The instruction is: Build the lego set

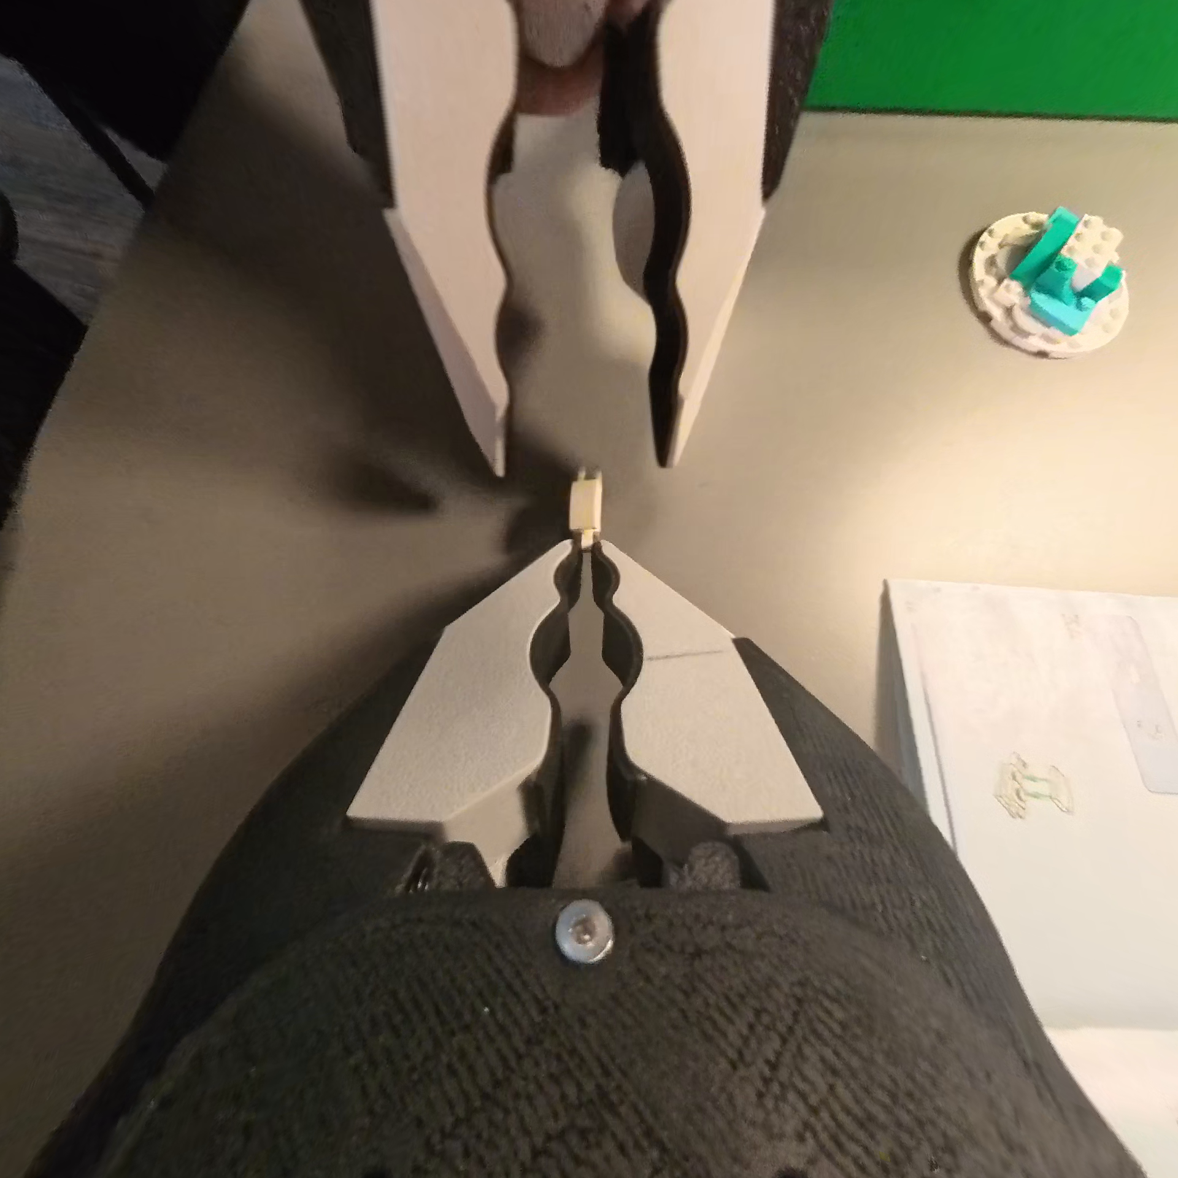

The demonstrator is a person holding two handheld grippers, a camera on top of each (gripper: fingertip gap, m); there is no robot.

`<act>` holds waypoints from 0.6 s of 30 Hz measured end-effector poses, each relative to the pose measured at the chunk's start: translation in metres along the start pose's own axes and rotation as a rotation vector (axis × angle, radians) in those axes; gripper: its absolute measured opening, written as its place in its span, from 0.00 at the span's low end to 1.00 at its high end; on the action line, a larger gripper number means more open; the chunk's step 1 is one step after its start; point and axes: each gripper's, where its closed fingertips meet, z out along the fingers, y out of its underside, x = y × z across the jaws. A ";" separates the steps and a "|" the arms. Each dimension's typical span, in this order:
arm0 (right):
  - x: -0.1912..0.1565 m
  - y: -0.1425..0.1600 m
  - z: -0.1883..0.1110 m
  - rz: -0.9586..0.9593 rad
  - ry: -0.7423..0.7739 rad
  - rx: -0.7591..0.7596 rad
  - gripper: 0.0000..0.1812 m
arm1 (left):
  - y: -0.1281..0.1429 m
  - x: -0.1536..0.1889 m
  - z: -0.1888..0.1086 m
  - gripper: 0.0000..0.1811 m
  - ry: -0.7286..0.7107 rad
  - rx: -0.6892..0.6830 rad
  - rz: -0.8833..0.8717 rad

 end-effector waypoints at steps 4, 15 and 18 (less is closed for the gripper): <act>0.008 -0.005 -0.008 0.043 0.009 0.015 0.00 | -0.014 -0.011 -0.007 0.28 -0.262 0.120 0.243; 0.024 -0.019 -0.022 0.150 0.014 0.028 0.00 | -0.030 -0.025 -0.019 0.26 -0.873 0.074 0.978; 0.022 -0.021 -0.022 0.154 0.000 0.017 0.00 | -0.033 -0.027 -0.017 0.23 -0.940 0.034 1.101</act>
